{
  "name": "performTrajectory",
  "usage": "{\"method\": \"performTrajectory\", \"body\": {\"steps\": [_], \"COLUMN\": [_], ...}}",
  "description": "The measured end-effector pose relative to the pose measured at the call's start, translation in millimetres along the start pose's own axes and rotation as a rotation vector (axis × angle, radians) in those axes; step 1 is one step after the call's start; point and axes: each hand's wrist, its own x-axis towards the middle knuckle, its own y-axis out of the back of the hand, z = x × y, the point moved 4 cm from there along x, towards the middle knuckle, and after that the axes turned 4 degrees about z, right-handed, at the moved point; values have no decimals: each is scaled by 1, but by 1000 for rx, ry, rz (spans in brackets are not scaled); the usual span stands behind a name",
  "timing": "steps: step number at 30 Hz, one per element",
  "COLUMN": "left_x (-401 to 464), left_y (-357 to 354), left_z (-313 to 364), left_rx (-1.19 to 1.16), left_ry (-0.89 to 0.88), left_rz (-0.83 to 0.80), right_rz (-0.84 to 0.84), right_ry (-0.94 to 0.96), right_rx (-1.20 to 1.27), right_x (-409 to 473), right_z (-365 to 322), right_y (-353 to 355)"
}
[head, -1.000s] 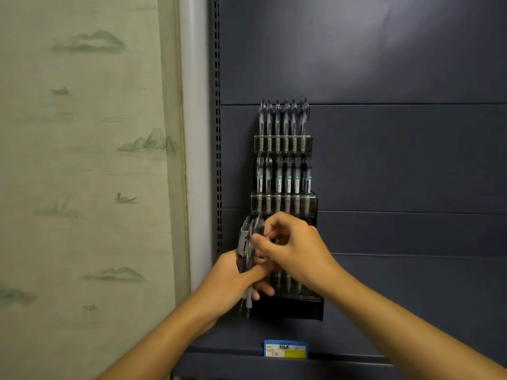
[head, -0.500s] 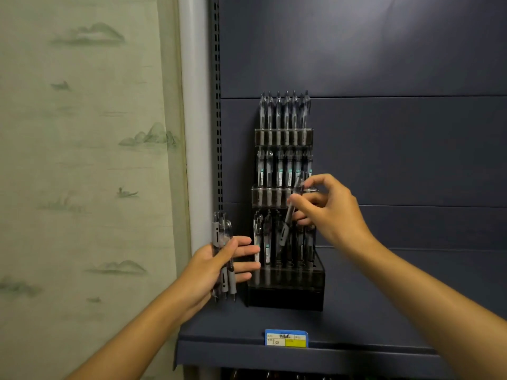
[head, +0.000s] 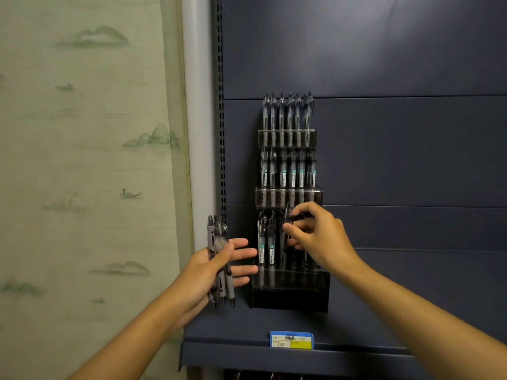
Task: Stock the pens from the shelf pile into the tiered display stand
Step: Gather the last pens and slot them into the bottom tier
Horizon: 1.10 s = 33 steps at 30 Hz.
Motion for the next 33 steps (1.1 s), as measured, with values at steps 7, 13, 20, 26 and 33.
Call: {"method": "performTrajectory", "body": {"steps": [7,13,20,26,33], "left_x": [-1,-1,0,-1,-6], "left_y": [6,7,2,-10,-38], "left_z": [-5,-4,-9,-4,-3], "left_rx": [3,-9,13,17,116], "left_ry": [1,-5,0,-9,-8], "left_rz": [-6,-7,2,-50,-183], "right_rz": [-50,-59,-94,-80,-292], "right_ry": [45,32,50,97,165], "right_rx": [-261,-346,-430,-311,-120], "right_x": [-5,-6,-7,-15,-26], "right_z": [8,12,13,-2,-42], "right_y": [-13,-15,-13,0,-17]}}
